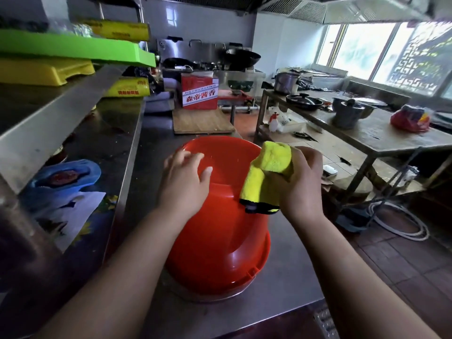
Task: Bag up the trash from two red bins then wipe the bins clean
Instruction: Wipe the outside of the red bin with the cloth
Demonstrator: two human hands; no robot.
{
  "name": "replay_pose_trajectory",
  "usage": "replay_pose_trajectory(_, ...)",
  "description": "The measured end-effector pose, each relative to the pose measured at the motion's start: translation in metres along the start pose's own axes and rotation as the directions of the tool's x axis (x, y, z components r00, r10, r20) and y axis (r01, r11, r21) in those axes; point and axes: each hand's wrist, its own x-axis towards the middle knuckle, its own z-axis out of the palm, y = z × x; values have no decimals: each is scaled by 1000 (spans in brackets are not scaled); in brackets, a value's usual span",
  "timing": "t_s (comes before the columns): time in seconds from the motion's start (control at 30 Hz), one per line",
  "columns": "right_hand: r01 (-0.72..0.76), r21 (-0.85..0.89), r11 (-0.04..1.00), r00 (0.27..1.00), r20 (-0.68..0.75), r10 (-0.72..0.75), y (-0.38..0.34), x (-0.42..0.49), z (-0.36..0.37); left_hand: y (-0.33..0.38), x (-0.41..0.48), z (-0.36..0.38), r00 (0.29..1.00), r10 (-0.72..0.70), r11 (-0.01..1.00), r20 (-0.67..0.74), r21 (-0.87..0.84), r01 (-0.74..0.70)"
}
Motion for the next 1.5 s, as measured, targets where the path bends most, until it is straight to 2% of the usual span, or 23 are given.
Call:
replay_pose_trajectory(0.07, 42, -23, 999, 999, 32, -41, -3, 17, 2, -4, 6, 7, 993, -79, 997, 93, 30, 76)
replay_pose_trajectory(0.17, 90, -146, 985, 975, 217, -57, -3, 35, 15, -4, 9, 12, 994, -92, 991, 65, 101, 85)
replay_pose_trajectory(0.23, 141, -336, 931, 913, 408, 9, 1, 40, 28, -1, 14, 9, 989, -141, 984, 39, 116, 136)
replay_pose_trajectory(0.3, 169, -415, 894, 848, 523, 82, 6, 40, 38, -1, 23, 8, 980, -195, 975, 35, 111, 191)
replay_pose_trajectory(0.43, 159, -422, 893, 782, 605, 146, 19, 58, 44, -2, 36, 15, 912, -360, 933, 199, 80, 351)
replay_pose_trajectory(0.5, 210, -449, 869, 742, 652, 158, 29, 73, 51, -3, 39, 20, 885, -383, 922, 264, 53, 384)
replay_pose_trajectory(0.6, 291, -489, 822, 707, 689, 160, 43, 97, 59, -5, 44, 25, 893, -372, 928, 255, 66, 368)
replay_pose_trajectory(0.7, 486, -508, 711, 643, 759, 102, 41, 120, 58, -7, 48, 28, 900, -363, 932, 242, 110, 346)
replay_pose_trajectory(0.8, 513, -510, 691, 619, 777, 114, 34, 141, 60, -10, 51, 29, 902, -356, 934, 245, 130, 334)
replay_pose_trajectory(0.97, 473, -476, 741, 649, 758, 73, 28, 167, 87, -16, 54, 33, 913, -342, 940, 223, 90, 330)
replay_pose_trajectory(1.1, 362, -460, 810, 675, 729, 113, 28, 183, 125, -23, 52, 33, 941, -299, 954, 161, 65, 292)
replay_pose_trajectory(1.3, 473, -369, 800, 628, 778, -13, 16, 180, 149, -30, 48, 31, 957, -255, 963, 136, -47, 264)
replay_pose_trajectory(1.37, 408, -471, 782, 673, 734, 91, 16, 177, 146, -32, 47, 31, 961, -256, 956, 105, -119, 268)
replay_pose_trajectory(1.43, 249, -609, 753, 720, 637, 277, 15, 174, 140, -34, 45, 34, 969, -243, 956, 39, -156, 247)
replay_pose_trajectory(1.5, 206, -651, 730, 720, 606, 337, 11, 170, 140, -35, 44, 36, 972, -237, 959, -8, -163, 232)
